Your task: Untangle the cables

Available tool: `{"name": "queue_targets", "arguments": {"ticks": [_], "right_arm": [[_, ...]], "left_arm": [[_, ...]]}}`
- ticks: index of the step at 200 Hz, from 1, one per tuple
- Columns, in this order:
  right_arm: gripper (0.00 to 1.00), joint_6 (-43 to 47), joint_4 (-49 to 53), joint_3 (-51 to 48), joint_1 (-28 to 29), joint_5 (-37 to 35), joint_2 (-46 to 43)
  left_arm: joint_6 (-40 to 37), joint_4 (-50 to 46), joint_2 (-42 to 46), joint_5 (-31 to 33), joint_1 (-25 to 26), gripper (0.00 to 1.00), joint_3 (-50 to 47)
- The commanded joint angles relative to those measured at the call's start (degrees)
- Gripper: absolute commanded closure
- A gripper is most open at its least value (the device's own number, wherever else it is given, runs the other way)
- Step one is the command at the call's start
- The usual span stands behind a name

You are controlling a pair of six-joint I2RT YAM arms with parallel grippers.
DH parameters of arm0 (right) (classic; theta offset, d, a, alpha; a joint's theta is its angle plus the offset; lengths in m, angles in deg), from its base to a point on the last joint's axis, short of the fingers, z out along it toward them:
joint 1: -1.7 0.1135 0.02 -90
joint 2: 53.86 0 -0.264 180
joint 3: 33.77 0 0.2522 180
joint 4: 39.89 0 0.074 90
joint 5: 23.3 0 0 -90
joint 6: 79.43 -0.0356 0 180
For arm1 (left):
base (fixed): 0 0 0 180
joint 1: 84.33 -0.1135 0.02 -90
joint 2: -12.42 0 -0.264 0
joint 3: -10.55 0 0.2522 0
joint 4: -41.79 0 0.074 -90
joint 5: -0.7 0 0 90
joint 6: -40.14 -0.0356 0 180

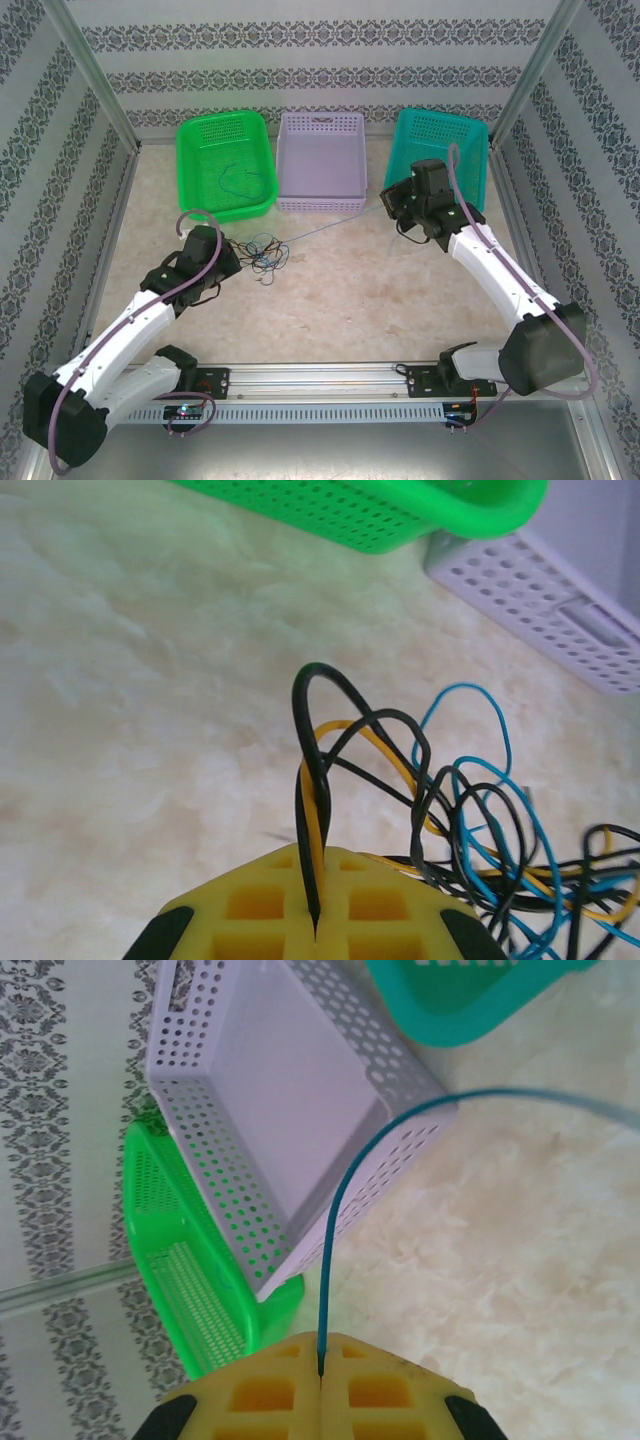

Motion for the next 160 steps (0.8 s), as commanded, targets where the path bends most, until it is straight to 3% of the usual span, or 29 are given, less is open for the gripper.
{"name": "queue_targets", "arguments": {"ticks": [1,36,79,95,128,133,140,151,160], "right_arm": [[1.00,6.6,5.2,3.7,-2.6,-5.1,-2.8],[1.00,11.9,9.2,9.8,-6.2,-8.0,-4.2],[1.00,15.7,9.3,14.9,-7.1,-8.2,-4.6],[1.00,16.7,9.6,17.1,-5.8,-6.8,-3.5],[1.00,22.5,12.8,22.7,-0.4,-12.3,-2.8],[1.00,22.9,12.9,23.1,0.0,-12.8,-2.7],[1.00,23.2,13.0,23.4,0.5,-12.8,-2.6],[1.00,23.1,12.4,23.4,1.1,-12.1,-2.4],[1.00,23.3,11.2,23.2,1.8,-11.2,-2.3]], "left_arm": [[1.0,-6.7,-1.5,4.9,-0.3,1.00,2.7],[2.6,-12.4,-2.3,9.7,-0.3,1.00,2.9],[2.7,-10.1,-2.0,8.6,-0.3,1.00,0.9],[2.8,-7.3,-2.3,6.9,-0.3,1.00,0.1],[3.2,-1.3,-5.1,2.4,-0.4,1.00,0.3],[3.4,-1.0,-5.7,1.9,-0.3,0.97,0.8],[4.3,-0.8,-6.4,1.4,-0.4,0.85,1.6],[6.1,-1.5,-7.2,1.1,-0.4,0.55,3.4],[8.2,-3.1,-7.5,1.3,-0.4,0.40,5.4]]}}
